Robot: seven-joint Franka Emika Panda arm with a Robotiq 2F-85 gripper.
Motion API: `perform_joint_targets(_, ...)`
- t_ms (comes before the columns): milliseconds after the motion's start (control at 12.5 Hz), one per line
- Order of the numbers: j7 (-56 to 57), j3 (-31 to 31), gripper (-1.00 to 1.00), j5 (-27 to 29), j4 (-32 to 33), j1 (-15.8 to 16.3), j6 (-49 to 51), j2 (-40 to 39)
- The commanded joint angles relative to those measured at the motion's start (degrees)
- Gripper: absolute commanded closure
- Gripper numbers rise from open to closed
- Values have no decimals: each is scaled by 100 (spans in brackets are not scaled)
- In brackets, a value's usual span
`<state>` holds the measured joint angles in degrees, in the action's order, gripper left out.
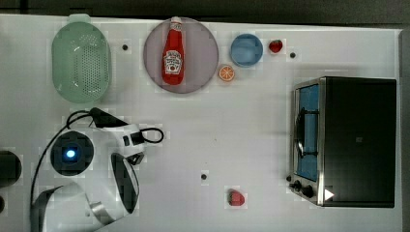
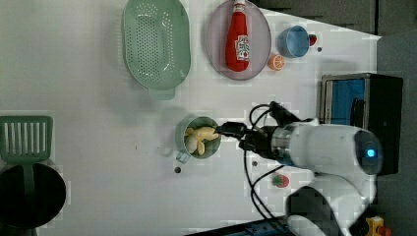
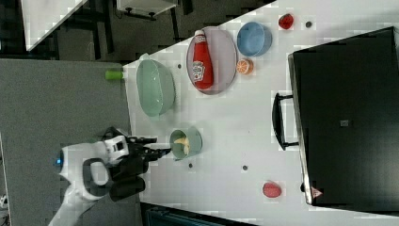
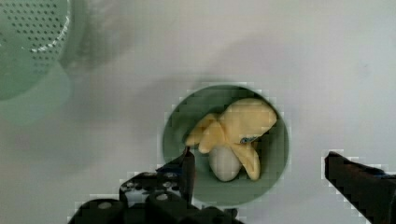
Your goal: Pick Banana and place it in mug.
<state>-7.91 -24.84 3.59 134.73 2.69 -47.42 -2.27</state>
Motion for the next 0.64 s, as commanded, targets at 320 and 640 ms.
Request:
perform_joint_targets(320,-137,1314,-100,46,-1415,-109,2830,1266)
perform_joint_targets(640,260,2338,-100,-22,-2392,-118,3716,1309)
